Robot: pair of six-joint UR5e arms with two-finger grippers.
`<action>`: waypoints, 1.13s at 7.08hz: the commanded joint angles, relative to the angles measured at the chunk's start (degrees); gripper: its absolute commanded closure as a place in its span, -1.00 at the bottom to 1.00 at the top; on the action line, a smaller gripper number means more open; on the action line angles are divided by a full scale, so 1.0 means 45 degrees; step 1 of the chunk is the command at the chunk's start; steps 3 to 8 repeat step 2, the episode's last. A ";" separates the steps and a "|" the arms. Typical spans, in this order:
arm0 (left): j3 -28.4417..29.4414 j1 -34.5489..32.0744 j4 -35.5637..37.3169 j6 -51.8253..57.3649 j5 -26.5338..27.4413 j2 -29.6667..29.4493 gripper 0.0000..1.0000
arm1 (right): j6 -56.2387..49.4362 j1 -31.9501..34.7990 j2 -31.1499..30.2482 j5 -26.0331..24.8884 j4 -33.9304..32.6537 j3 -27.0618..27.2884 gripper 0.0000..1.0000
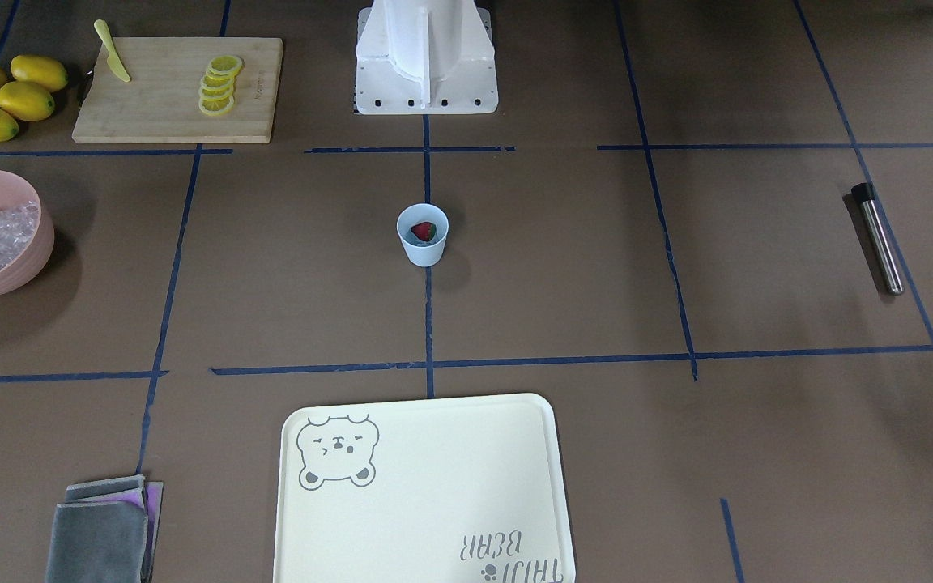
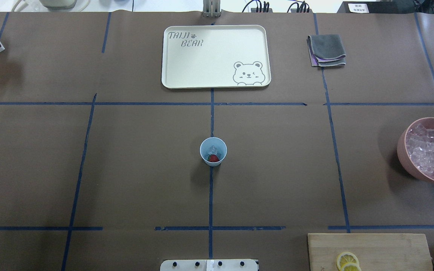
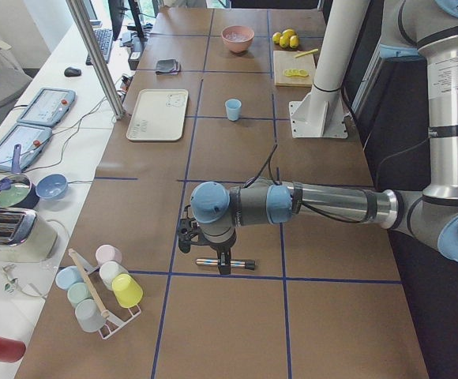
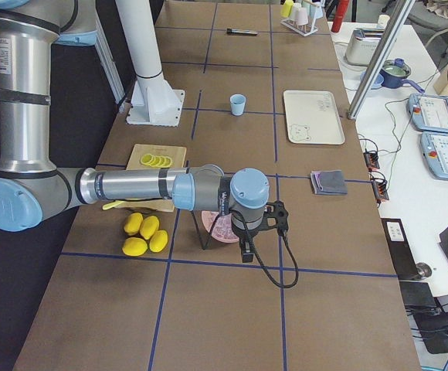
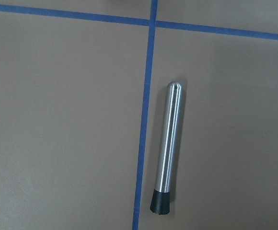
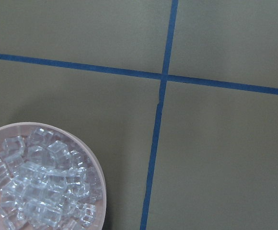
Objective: Mash ice and strawberries in cup
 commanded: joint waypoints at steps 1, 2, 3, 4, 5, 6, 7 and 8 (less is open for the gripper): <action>-0.0149 0.0133 0.0046 -0.0005 -0.0002 -0.0022 -1.00 | 0.0017 -0.0023 0.0000 0.0000 0.0020 0.0015 -0.99; -0.0113 0.0153 0.0028 -0.0005 0.0017 -0.0021 -1.00 | 0.0036 -0.0062 0.0000 0.0000 0.0020 0.0015 -0.99; -0.0113 0.0153 0.0028 -0.0005 0.0017 -0.0021 -1.00 | 0.0036 -0.0062 0.0000 0.0000 0.0020 0.0015 -0.99; -0.0113 0.0153 0.0028 -0.0005 0.0017 -0.0021 -1.00 | 0.0036 -0.0062 0.0000 0.0000 0.0020 0.0015 -0.99; -0.0113 0.0153 0.0028 -0.0005 0.0017 -0.0021 -1.00 | 0.0036 -0.0062 0.0000 0.0000 0.0020 0.0015 -0.99; -0.0113 0.0153 0.0028 -0.0005 0.0017 -0.0021 -1.00 | 0.0036 -0.0062 0.0000 0.0000 0.0020 0.0015 -0.99; -0.0113 0.0153 0.0028 -0.0005 0.0017 -0.0021 -1.00 | 0.0036 -0.0062 0.0000 0.0000 0.0020 0.0015 -0.99; -0.0113 0.0153 0.0028 -0.0005 0.0017 -0.0021 -1.00 | 0.0036 -0.0062 0.0000 0.0000 0.0020 0.0015 -0.99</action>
